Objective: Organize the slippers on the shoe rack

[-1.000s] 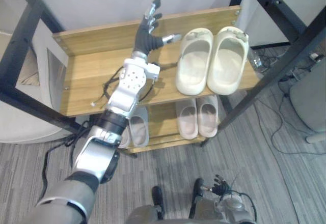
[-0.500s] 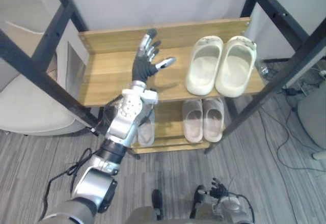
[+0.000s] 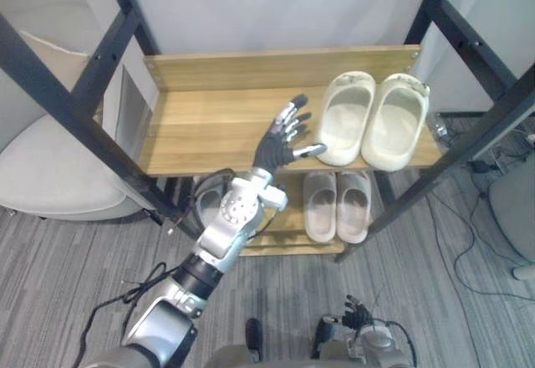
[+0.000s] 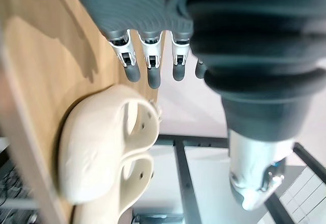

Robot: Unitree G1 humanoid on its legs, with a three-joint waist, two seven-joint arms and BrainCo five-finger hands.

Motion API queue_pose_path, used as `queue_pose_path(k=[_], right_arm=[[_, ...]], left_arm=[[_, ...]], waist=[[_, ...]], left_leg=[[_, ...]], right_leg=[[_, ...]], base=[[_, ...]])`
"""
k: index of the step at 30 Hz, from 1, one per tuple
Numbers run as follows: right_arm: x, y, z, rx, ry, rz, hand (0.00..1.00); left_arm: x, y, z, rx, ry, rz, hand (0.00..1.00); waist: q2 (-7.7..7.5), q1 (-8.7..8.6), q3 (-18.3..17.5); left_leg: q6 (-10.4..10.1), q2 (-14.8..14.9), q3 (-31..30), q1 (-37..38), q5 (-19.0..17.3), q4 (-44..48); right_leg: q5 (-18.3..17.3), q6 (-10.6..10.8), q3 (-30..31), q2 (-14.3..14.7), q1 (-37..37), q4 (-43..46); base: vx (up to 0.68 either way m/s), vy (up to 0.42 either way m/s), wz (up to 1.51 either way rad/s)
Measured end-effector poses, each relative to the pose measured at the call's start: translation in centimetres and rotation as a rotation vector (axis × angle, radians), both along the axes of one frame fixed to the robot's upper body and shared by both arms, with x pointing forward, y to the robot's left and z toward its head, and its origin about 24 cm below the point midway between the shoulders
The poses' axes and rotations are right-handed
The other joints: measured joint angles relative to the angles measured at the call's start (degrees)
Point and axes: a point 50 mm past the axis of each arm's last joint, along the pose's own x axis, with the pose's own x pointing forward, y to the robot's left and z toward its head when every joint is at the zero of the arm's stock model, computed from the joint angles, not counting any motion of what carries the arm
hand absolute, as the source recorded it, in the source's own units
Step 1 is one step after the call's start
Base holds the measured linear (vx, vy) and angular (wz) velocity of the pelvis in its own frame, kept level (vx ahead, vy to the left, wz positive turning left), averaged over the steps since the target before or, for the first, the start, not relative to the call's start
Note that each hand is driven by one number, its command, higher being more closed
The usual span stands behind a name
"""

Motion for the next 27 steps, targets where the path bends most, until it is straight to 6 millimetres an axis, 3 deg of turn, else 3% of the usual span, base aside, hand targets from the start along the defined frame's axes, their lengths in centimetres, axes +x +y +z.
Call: queue_pose_path(k=[27], right_arm=[[-0.1,0.1,-0.1,-0.019,0.002,-0.004,0.00]], left_arm=[[-0.2,-2.7,-0.6,0.043,0.022,-0.068,0.00]], waist=[[-1.38,-0.68,-0.2]], left_leg=[[-0.1,0.1,1.7,0.3,-0.1,-0.3]], right_leg=[[0.0,0.1,1.2,0.0,-0.4,-0.3]], base=[[0.00,0.001,-0.01]])
